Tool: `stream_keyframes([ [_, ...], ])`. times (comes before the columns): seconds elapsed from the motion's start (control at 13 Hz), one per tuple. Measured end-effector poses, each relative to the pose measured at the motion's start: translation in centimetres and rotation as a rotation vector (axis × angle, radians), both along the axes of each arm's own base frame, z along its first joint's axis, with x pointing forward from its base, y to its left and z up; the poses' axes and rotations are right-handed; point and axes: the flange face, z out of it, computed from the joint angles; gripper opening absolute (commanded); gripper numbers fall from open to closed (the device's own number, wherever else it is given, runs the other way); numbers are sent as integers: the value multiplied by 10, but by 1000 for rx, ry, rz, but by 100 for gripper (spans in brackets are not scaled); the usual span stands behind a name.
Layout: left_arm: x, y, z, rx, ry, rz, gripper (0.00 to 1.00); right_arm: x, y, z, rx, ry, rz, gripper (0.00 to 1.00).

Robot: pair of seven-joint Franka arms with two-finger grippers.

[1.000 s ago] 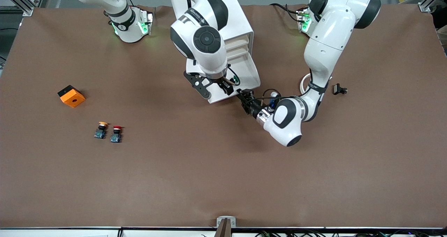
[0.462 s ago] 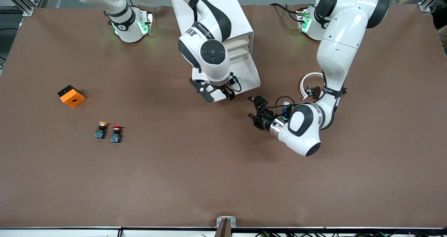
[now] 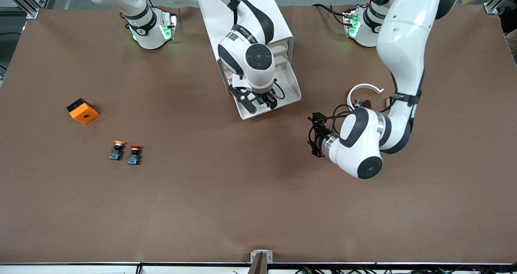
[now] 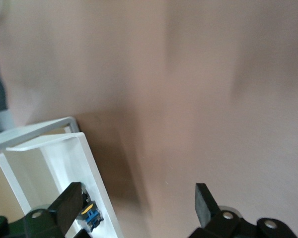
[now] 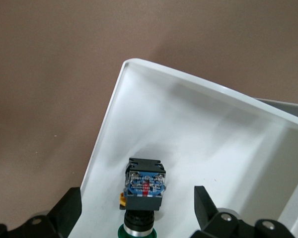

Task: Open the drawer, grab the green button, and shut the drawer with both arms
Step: 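Grasp the green button with the right gripper while the left gripper withdraws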

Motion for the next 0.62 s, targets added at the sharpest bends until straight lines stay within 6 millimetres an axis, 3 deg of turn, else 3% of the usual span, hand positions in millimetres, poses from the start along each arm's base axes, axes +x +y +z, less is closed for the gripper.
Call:
stream_keyframes([
  [0.15,15,26,56,1,-134,-69,100,3,-3,-6,-9,3,-6,100],
  [0.31,23,57,94,-9,-250,-246,100,5,-6,-15,-21,10,-10,100],
  [0.54,21,80,120,-49,-327,-559,100,5,-7,-29,-37,23,-11,98],
  [0.62,20,86,122,-53,-324,-626,100,4,-7,-31,-38,24,-11,85],
])
